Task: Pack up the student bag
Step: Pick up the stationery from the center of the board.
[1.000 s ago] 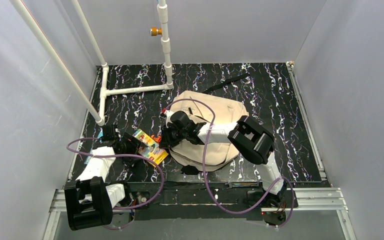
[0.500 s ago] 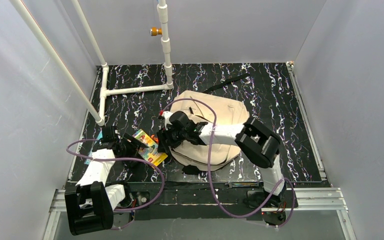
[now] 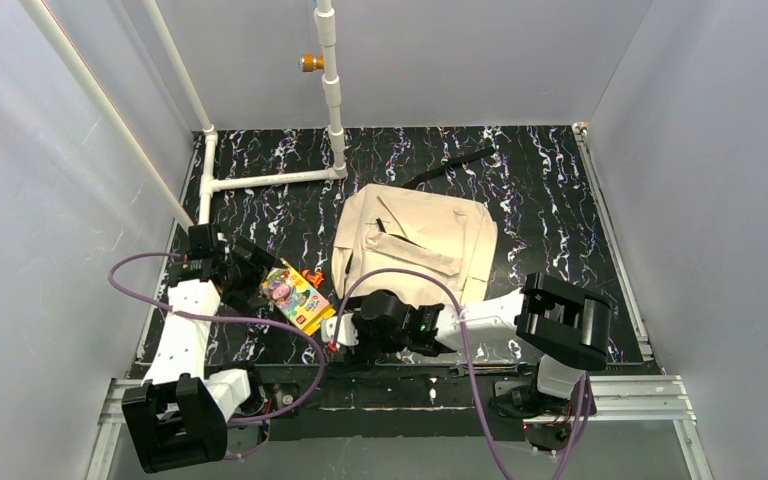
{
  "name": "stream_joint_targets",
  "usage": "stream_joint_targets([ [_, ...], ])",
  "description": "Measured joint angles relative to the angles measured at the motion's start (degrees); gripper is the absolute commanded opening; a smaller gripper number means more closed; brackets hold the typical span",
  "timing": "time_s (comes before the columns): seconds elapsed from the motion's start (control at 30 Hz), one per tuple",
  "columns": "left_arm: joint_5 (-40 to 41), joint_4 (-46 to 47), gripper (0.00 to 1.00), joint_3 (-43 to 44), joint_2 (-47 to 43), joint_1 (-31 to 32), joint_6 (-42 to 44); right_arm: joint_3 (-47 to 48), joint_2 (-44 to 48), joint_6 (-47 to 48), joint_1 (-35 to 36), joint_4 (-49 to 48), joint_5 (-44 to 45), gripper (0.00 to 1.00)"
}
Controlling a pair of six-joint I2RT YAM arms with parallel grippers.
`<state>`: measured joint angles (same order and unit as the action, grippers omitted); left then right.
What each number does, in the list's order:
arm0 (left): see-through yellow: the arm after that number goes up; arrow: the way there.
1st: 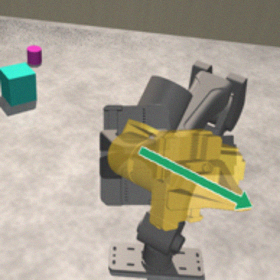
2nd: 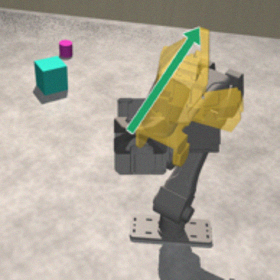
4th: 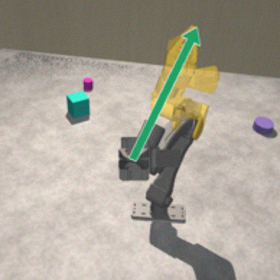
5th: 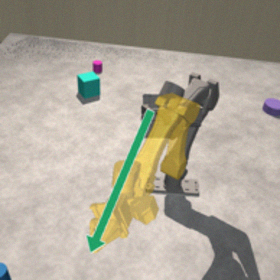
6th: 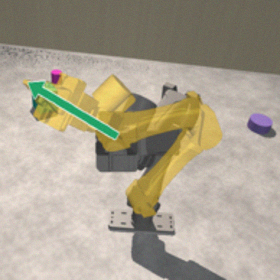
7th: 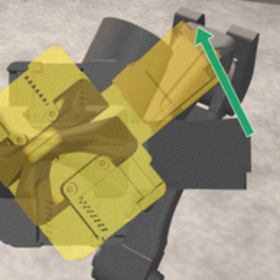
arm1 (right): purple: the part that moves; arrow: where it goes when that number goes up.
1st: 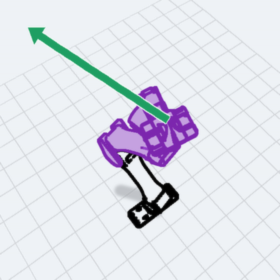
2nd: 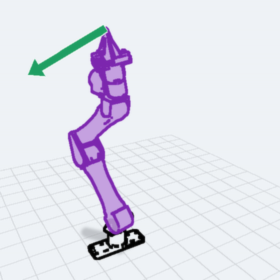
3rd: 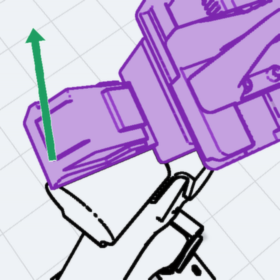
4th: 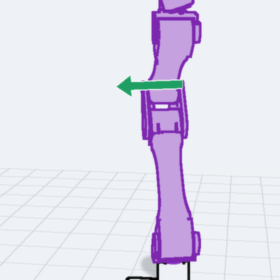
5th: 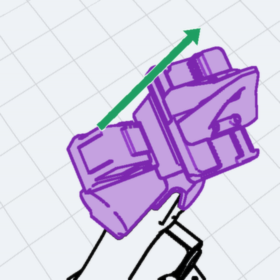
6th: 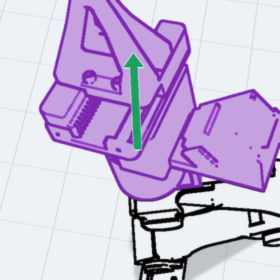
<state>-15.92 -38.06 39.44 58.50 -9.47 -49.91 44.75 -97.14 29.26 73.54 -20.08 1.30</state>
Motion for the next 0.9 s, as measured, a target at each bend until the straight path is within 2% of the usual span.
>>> stream_joint_targets([
  [0.23,-1.84,-3.15,0.92,4.5,2.69,0.0,-0.04,1.88,-3.93,20.5,3.54,-5.07,2.4,0.75],
  [0.33,-2.56,-4.68,0.91,4.52,3.54,0.0,-0.24,4.07,-6.47,25.46,4.28,-5.55,3.04,0.69],
  [0.6,-1.49,-8.13,0.92,5.25,3.54,0.0,-0.9,6.25,-11.93,38.34,5.77,-9.09,6.8,0.46],
  [0.77,-0.35,-9.35,0.92,6.4,3.54,0.0,-0.92,6.45,-14.8,44.78,6.75,-12.31,10.08,0.36],
  [0.9,0.07,-9.88,0.92,6.58,3.56,0.0,-0.92,6.47,-17.38,48.28,7.41,-16.17,12.57,0.32],
])
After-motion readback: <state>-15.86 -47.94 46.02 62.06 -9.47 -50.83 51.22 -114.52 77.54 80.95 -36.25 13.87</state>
